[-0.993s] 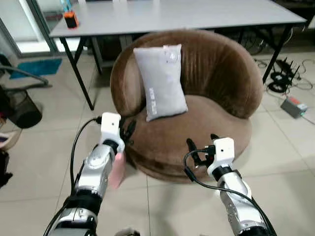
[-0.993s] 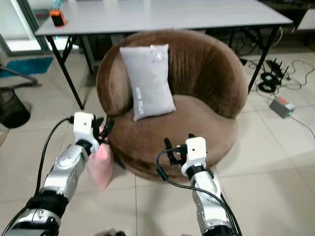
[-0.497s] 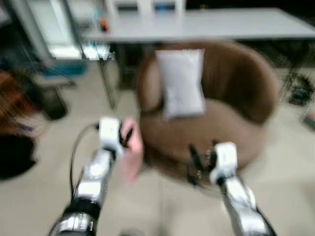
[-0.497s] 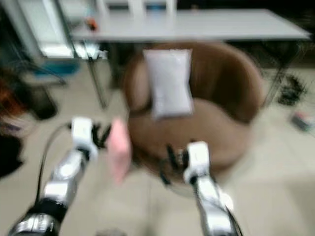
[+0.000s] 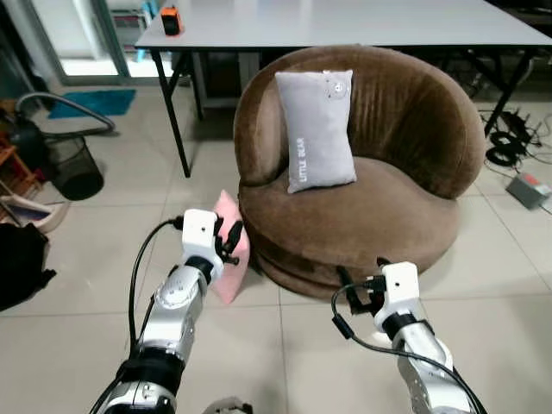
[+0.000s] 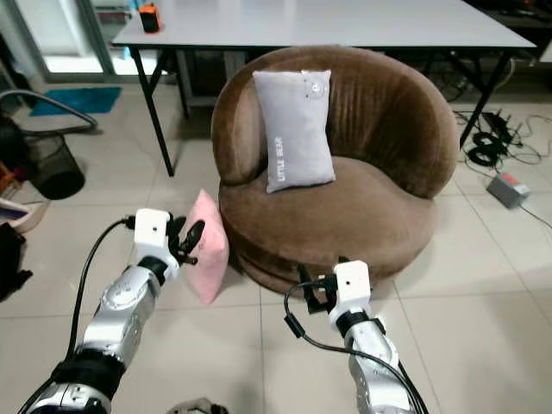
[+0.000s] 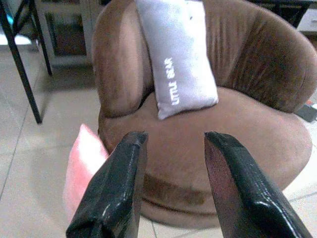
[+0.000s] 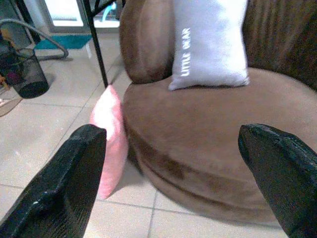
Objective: Move the pillow to the sofa from floor
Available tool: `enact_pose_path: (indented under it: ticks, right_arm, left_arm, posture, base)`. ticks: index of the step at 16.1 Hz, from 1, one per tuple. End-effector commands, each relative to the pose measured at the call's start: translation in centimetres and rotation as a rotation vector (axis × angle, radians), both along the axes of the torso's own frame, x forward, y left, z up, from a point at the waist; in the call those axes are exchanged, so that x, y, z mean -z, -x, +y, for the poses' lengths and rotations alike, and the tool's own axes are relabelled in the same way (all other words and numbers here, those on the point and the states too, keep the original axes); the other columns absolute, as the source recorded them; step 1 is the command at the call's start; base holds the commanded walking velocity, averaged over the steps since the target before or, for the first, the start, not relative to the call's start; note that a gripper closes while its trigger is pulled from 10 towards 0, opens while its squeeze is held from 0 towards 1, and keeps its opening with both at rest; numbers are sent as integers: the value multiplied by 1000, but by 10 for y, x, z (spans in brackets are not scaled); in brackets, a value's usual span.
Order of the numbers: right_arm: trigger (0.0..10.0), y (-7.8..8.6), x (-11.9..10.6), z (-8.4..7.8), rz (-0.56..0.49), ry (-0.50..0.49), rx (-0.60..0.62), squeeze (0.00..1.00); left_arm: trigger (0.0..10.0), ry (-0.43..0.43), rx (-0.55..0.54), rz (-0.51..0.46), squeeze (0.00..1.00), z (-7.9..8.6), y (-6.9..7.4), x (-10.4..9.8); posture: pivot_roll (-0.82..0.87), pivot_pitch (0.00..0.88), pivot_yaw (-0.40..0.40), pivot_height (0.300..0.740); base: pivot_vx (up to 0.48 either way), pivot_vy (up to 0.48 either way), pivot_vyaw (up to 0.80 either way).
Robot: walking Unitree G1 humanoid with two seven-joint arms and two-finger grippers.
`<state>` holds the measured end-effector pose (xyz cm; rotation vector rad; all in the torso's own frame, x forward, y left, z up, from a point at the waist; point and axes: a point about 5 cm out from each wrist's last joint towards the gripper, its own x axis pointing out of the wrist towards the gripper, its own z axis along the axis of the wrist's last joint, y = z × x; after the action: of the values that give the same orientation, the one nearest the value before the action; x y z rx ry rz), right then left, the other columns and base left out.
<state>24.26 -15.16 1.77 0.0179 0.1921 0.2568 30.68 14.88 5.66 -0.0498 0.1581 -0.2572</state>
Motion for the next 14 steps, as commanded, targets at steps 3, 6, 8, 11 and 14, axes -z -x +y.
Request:
enact_pose_path:
  ticks: [3,6,8,11,14]
  right_arm:
    - [10000,1,2,1,27,-13,-11,0]
    - [10000,4,5,4,58,-12,-21,0]
    - [10000,6,6,3,69,-19,-22,0]
    - [10000,8,7,1,82,-33,-7,0]
    - [10000,10,6,0,79,-30,-7,0]
  left_arm:
    - [10000,23,-19,13,0,5,2,-2]
    - [10000,43,-29,27,0,6,3,-1]
    - [10000,53,-32,41,0,6,5,-1]
    - [10000,54,-19,51,0,4,7,0]
    - [10000,56,-12,55,0,6,9,0]
  posture:
    - [-81,38,26,740]
    - [-78,42,22,740]
    - [-81,50,18,740]
    - [-86,61,16,740]
    - [-88,60,19,740]
  base:
    - [0,450,0]
    - [0,465,0]
    - [0,465,0]
    - [0,467,0]
    - [0,480,0]
